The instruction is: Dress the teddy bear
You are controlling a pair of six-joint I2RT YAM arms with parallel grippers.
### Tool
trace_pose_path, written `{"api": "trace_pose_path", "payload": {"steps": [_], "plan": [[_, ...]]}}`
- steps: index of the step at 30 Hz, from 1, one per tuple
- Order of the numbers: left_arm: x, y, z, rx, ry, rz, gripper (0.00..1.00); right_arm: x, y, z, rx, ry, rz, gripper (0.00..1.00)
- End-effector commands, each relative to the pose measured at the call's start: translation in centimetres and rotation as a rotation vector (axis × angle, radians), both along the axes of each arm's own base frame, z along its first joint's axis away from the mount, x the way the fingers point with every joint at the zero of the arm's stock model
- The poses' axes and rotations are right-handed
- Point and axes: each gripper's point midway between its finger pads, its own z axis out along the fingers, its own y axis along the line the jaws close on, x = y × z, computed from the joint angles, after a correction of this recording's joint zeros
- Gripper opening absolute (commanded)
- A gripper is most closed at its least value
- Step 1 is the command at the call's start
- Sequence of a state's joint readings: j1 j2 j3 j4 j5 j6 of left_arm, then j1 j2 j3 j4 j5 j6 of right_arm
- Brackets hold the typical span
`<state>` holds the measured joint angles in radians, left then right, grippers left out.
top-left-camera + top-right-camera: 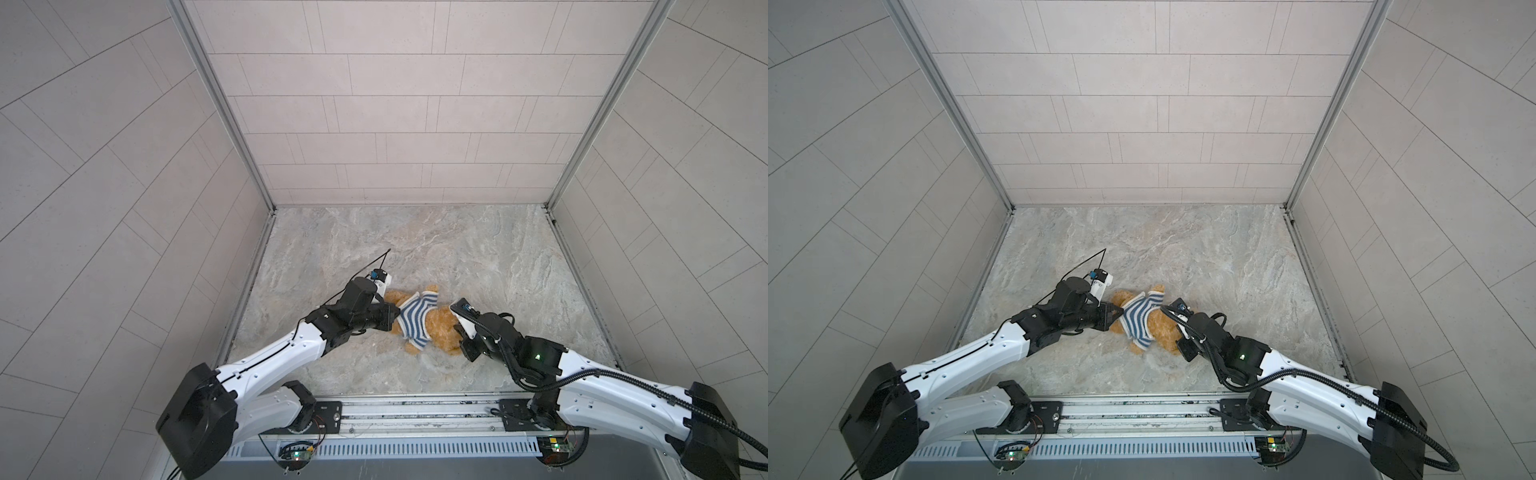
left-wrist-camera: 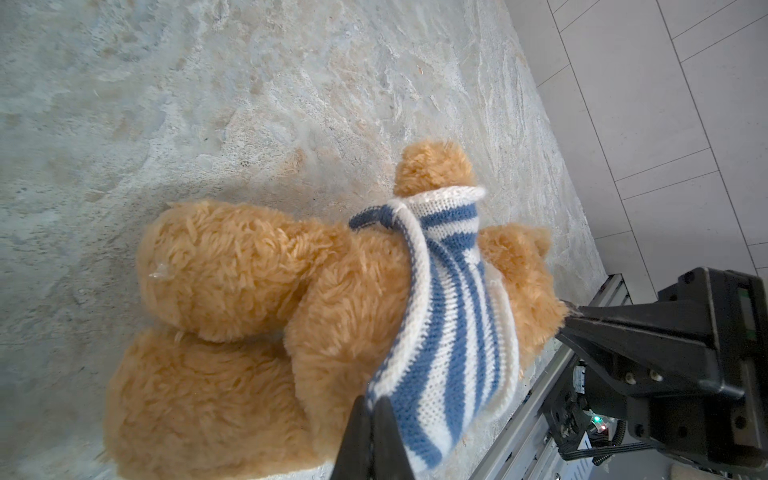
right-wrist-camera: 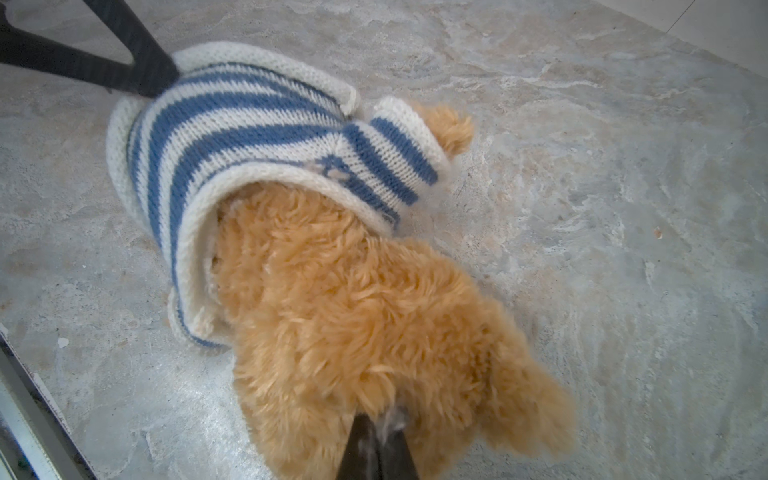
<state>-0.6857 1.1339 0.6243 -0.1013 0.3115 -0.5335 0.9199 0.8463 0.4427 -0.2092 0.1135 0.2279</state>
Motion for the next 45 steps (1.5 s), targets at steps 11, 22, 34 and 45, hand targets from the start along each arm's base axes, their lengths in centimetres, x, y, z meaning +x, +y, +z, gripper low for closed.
{"api": "trace_pose_path", "payload": {"steps": [11, 22, 34, 45], "plan": [[-0.7, 1.6, 4.1, -0.010, -0.108, 0.013, 0.31, 0.5, 2.1, 3.3, 0.033, -0.092, 0.104, 0.00], [-0.1, 1.6, 6.0, -0.017, -0.143, 0.008, 0.38, 0.8, 2.6, 3.8, 0.012, -0.134, 0.144, 0.00], [0.9, 2.5, 6.1, -0.066, -0.131, 0.052, 0.41, 1.2, 3.6, 5.3, -0.089, -0.272, 0.276, 0.00], [1.4, 3.2, 7.1, -0.084, -0.136, 0.065, 0.46, 0.8, 4.5, 6.9, -0.101, -0.384, 0.376, 0.00]]}}
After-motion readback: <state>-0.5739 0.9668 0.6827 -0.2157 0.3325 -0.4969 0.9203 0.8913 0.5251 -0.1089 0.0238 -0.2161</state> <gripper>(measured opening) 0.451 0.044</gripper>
